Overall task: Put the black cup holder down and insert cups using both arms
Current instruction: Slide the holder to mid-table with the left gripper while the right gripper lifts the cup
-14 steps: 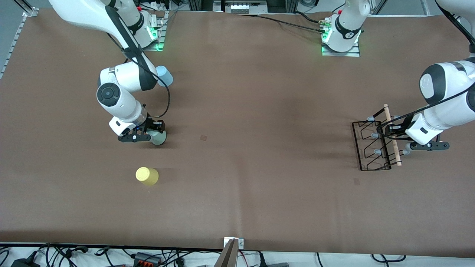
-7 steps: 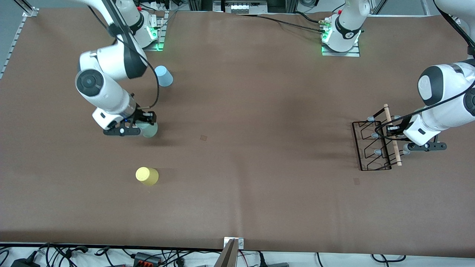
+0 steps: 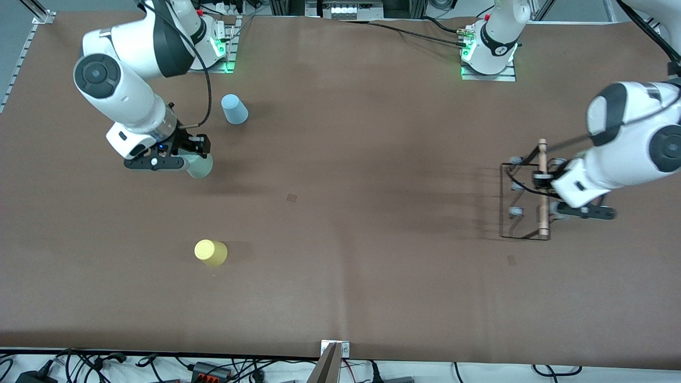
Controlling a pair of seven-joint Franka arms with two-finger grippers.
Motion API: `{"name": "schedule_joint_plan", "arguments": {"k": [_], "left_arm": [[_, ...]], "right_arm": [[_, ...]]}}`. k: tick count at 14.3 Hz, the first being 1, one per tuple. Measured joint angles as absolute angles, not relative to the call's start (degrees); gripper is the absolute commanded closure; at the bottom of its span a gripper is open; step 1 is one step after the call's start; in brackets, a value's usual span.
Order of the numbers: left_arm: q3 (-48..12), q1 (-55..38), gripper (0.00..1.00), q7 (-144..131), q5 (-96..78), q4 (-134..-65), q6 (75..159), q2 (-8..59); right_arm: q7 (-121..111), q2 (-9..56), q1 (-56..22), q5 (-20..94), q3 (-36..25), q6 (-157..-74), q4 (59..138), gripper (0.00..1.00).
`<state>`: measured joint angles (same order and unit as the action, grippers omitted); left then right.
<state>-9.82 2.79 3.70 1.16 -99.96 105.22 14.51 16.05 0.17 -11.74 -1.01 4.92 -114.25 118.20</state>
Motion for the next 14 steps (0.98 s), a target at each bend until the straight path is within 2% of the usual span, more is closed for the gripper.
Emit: {"name": "schedule_joint_plan", "arguments": {"k": [2, 4, 9, 14], "left_arm": [[-15.02, 0.76, 0.95, 0.17, 1.16, -97.23, 104.65, 14.54], [-17.29, -3.09, 0.95, -8.13, 1.14, -96.29, 104.61, 14.83], [-17.64, -16.23, 0.95, -28.13, 1.14, -93.39, 106.59, 20.80], [-17.59, -20.58, 0.95, -39.20, 1.14, -91.52, 114.41, 27.75]], "right_arm": [[16.05, -1.07, -12.04, -1.01, 4.93, -108.93, 116.32, 0.93], [16.05, -1.54, -12.25, -1.01, 4.94, -105.18, 114.11, 0.93], [16.05, -0.62, -12.80, -1.01, 4.97, -105.00, 113.73, 0.87], [16.05, -0.11, -13.63, -1.01, 4.98, -105.09, 114.13, 0.87]]}}
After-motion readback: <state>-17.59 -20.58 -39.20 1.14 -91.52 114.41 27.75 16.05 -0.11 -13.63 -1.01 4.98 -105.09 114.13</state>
